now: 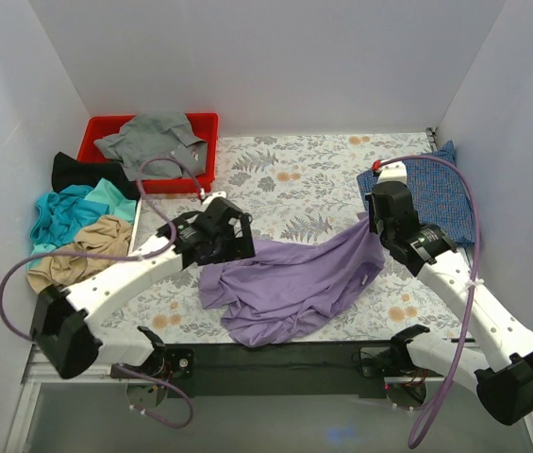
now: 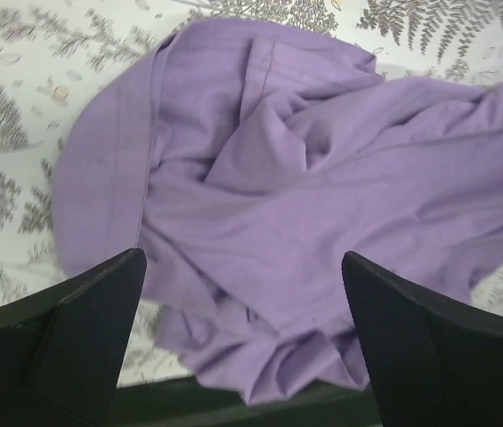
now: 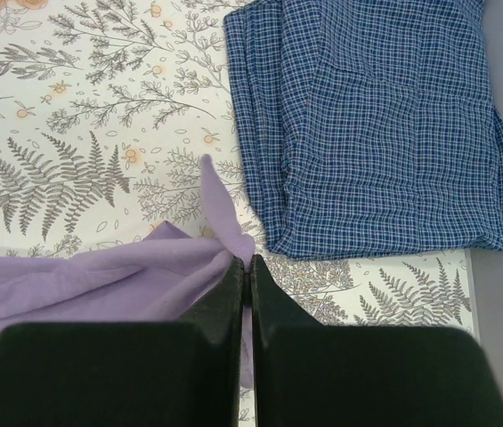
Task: Fold and stack the t-shirts
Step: Flatten the tshirt out
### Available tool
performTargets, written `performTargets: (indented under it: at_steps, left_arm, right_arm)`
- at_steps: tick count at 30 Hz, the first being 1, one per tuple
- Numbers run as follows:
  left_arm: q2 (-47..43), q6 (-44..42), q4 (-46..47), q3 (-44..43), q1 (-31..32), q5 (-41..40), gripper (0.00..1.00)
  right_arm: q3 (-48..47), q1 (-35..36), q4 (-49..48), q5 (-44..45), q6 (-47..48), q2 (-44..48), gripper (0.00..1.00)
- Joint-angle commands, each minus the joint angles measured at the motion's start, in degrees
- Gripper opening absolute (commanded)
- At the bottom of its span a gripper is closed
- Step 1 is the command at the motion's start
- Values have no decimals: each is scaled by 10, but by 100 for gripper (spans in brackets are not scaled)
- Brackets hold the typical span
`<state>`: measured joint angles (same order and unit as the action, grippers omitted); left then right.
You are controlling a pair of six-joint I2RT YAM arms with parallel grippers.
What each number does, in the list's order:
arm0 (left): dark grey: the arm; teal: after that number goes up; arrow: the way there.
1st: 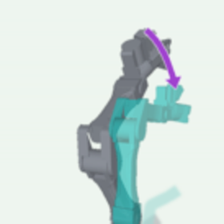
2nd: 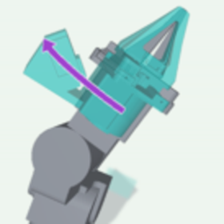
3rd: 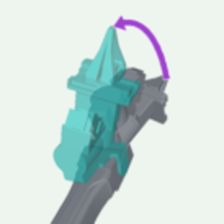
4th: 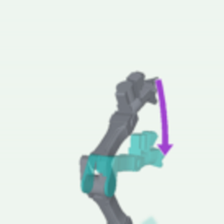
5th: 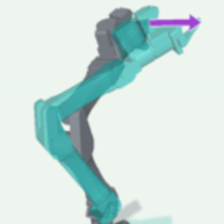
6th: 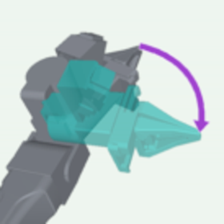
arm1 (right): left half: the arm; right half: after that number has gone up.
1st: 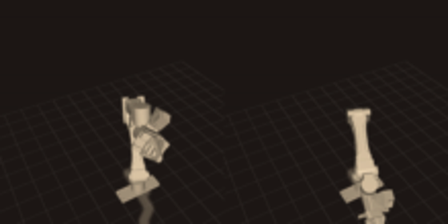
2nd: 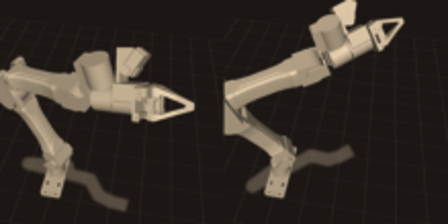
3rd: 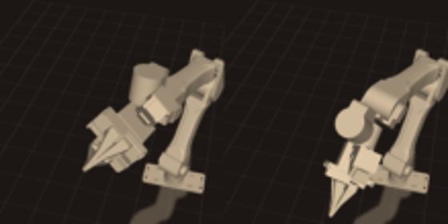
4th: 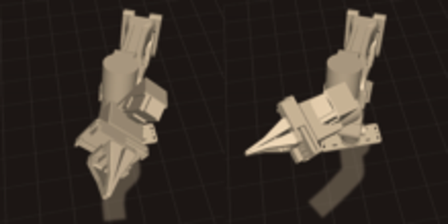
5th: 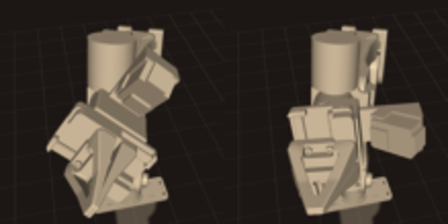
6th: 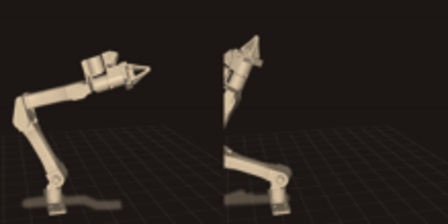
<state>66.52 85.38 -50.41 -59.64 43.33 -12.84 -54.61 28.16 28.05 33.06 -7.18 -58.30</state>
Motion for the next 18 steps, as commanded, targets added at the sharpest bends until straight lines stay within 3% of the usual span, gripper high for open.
performTargets:
  at_steps: [1, 5, 13, 15, 16, 17, 18]
  left_arm:
    - [69, -77, 121, -10, 1, -21, 91]
    - [190, -101, 174, -50, 1, -11, 92]
    - [251, -107, 214, -79, 1, -9, 92]
    - [259, -109, 214, -83, 1, -1, 74]
    - [263, -110, 217, -81, 1, 4, 59]
    - [263, -112, 217, -80, 1, 20, 26]
    - [264, -115, 217, -78, 1, 30, 13]
  right_arm:
    - [-11, -2, -33, -14, 1, 15, 1]
    - [-1, -3, -33, -24, -3, 28, 1]
    - [18, -4, -33, -29, -5, 34, 1]
    - [21, -4, -33, -27, -5, 35, 1]
    - [22, -4, -33, -26, -6, 37, 1]
    - [22, -3, -33, -24, -6, 39, 1]
    - [22, -3, -33, -19, -5, 42, 1]
